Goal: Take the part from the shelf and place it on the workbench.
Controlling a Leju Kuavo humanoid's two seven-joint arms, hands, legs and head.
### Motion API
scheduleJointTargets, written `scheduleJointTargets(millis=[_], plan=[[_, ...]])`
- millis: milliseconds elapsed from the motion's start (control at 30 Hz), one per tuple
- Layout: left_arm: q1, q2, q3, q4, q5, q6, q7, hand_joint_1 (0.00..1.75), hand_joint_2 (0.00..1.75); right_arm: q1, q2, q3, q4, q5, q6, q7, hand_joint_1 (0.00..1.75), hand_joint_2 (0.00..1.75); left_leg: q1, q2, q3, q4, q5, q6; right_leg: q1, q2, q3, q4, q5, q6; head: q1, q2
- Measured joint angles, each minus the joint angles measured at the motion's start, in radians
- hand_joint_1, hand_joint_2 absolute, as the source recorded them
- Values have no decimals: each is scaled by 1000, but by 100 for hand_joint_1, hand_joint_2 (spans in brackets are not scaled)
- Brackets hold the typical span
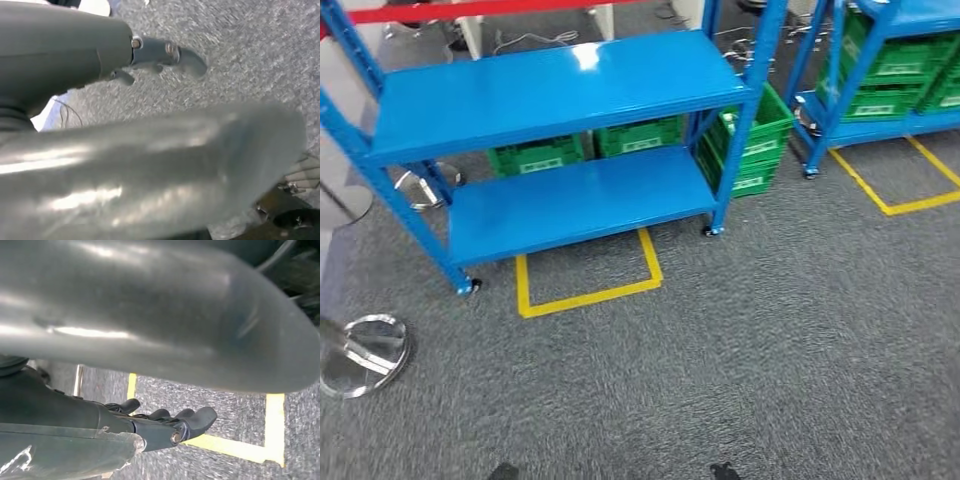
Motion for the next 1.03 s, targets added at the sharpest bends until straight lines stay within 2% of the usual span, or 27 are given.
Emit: scheduleJointTargets(millis=[33, 67, 100, 133, 167, 233, 267, 300, 367, 400, 467, 500, 533, 567, 600, 633, 667, 733, 800, 900, 933, 1033], plan=[[-1, -1, 0, 0, 0, 0, 0, 0, 0, 3, 0, 0, 0, 0, 0, 0, 0, 0, 0, -14, -1, 0, 1, 2, -1, 16, -33, 69, -30, 2, 2, 0], [-1, -1, 0, 0, 0, 0, 0, 0, 0, 5, 0, 0, 0, 0, 0, 0, 0, 0, 0, -27, -2, 0, 1, 3, -2, 23, -61, 123, -46, 3, 4, 0], [1, -2, 0, 0, 0, 0, 0, 0, 0, 6, 0, 0, 0, -1, 0, 1, 0, 0, 1, -41, -2, 0, 1, 2, -3, 25, -76, 145, -43, 4, 4, 0], [3, -2, 0, 0, 0, 0, 0, 0, 0, 7, 0, 0, 0, -1, 0, 1, 0, 0, 2, -55, -1, 1, 2, 1, -3, 28, -71, 126, -20, 4, 4, 0], [4, -2, 0, 0, 0, 0, 0, 0, 0, 7, 0, 0, 0, -1, 0, 1, 0, 0, 3, -69, 0, 2, 2, -1, -6, 35, -48, 71, 18, 4, 4, 0], [3, -1, 0, 0, 0, 0, 0, 0, 0, 6, 0, 0, 0, 0, 0, 1, 0, 0, 5, -96, -3, 6, 2, -10, -16, 89, 11, -65, 79, 7, 5, 0], [1, -1, 0, 0, 0, 0, 0, 0, 0, 6, 0, 0, 0, 0, 0, 1, 0, 0, 5, -107, -6, 8, 4, -16, -20, 113, 31, -108, 92, 6, 5, 0], [1, -1, 0, 0, 0, 0, 0, 0, 0, 6, 1, 0, 0, 0, 0, 1, 0, 0, 6, -118, -11, 8, 6, -23, -22, 130, 39, -127, 93, 3, 6, 0], [4, 0, 1, 0, 0, 0, 0, 0, 0, 6, 1, 0, 0, -1, 0, 1, 0, 0, 10, -137, -17, 3, 14, -38, -19, 113, 42, -130, 95, -11, 5, 0], [7, 0, 1, 0, 0, 0, 0, 0, 0, 6, 1, 0, 0, -2, -1, 1, 0, 0, 10, -128, -21, 5, 12, -44, -18, 102, 43, -132, 98, -19, 5, 0], [6, 0, 2, 0, 0, 0, 0, 0, 0, 5, 2, -1, 0, -6, -5, 0, 0, 0, 7, -79, -48, 57, -22, -51, -19, 76, 44, -138, 102, -32, -2, 0], [4, -1, 2, 0, 0, 0, 0, 0, 0, 5, 2, -1, 0, -8, -6, -1, 0, 0, 6, -48, -75, 113, -54, -54, -17, 64, 44, -138, 102, -36, -6, 0], [2, -2, 2, 0, 1, 0, -1, 0, 0, 7, 2, -2, 0, -10, -8, -2, 0, 0, 6, -31, -108, 182, -88, -56, -15, 51, 43, -138, 101, -38, -8, 0], [2, -4, 4, 0, 2, 0, -2, 0, 0, 9, 2, -3, 0, -11, -10, -2, 0, 0, 7, -24, -137, 243, -111, -57, -13, 39, 42, -138, 101, -39, -9, 0], [4, -4, 5, 0, 4, 0, -4, 0, 0, 10, 2, -3, 0, -13, -11, -2, 0, 0, 7, -21, -152, 278, -118, -58, -12, 30, 42, -138, 100, -40, -9, 0], [6, -4, 7, 0, 8, -1, -6, 0, 0, 10, 2, -4, 0, -15, -12, -3, 0, 0, 7, -20, -149, 278, -107, -57, -12, 23, 42, -138, 100, -40, -9, 0], [8, -4, 10, 0, 10, -2, -7, 0, 0, 10, 2, -4, 0, -17, -14, -3, 0, 0, 7, -19, -125, 239, -79, -55, -12, 18, 42, -138, 100, -40, -9, 0], [8, -4, 18, 0, 13, -4, -10, 0, 0, 7, 2, -5, 0, -18, -16, -4, 0, 0, 6, -13, -49, 105, -24, -49, -9, 13, 44, -137, 98, -35, -10, 0], [5, -5, 23, 0, 17, -9, -16, 0, 0, 5, 1, -6, 0, -21, -19, -4, 0, 0, 6, -8, -1, 17, -5, -43, -3, 12, 41, -134, 95, -30, -9, 0], [7, -8, 36, 0, 38, -30, -45, 0, 0, 5, 1, -12, 0, -29, -22, -2, 0, 131, 6, -8, 4, 2, -6, -40, 1, 12, 38, -139, 97, -38, -4, 0], [7, -8, 43, 0, 45, -38, -55, 0, 0, 5, 1, -15, 0, -30, -22, -1, 0, 175, 5, -8, 4, 2, -7, -37, 0, 12, 40, -143, 99, -37, -4, 0], [5, -9, 58, 0, 53, -51, -72, 0, 0, 5, 1, -20, 0, -30, -22, 1, 0, 175, 4, -8, 4, 2, -7, -31, -1, 12, 44, -152, 104, -28, -4, 0]])
